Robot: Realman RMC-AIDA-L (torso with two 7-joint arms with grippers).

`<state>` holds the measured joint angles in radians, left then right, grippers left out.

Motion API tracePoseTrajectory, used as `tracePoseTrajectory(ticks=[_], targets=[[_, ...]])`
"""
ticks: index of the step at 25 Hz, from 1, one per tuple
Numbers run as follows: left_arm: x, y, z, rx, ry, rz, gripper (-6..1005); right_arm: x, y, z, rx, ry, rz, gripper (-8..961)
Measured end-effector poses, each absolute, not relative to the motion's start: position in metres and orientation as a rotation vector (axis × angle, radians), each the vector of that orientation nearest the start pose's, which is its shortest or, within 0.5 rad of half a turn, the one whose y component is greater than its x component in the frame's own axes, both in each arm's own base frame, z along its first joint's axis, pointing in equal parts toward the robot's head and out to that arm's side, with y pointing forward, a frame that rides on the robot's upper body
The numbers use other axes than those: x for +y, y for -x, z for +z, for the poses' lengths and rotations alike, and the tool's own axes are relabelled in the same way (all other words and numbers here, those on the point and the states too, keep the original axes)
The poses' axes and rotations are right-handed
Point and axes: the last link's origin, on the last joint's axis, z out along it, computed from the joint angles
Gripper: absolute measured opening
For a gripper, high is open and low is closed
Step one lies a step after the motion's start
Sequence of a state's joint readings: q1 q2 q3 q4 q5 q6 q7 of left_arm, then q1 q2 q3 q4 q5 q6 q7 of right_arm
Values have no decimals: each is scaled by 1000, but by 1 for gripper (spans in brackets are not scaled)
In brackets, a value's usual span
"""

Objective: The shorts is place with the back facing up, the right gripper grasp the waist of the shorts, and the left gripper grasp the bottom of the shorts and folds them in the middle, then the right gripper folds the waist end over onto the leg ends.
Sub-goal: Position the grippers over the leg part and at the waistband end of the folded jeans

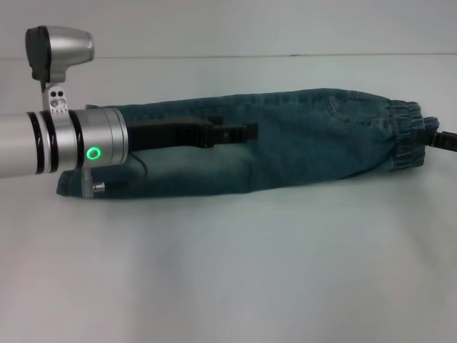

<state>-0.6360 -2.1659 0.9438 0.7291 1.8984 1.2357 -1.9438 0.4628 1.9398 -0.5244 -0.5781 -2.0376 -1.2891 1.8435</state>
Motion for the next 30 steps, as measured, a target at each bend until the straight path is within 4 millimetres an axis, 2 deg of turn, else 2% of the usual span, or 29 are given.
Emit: tracePoseTrajectory(ticks=[8, 18, 30], targets=[[382, 190, -45, -1136, 2580, -721, 933, 349, -349, 71, 1442, 2061, 684, 822], [385, 186, -49, -1106, 2594, -685, 934, 350, -343, 50, 1522, 2056, 715, 800], [386, 184, -49, -1097, 2601, -679, 934, 340, -351, 47, 1560, 2018, 728, 774]])
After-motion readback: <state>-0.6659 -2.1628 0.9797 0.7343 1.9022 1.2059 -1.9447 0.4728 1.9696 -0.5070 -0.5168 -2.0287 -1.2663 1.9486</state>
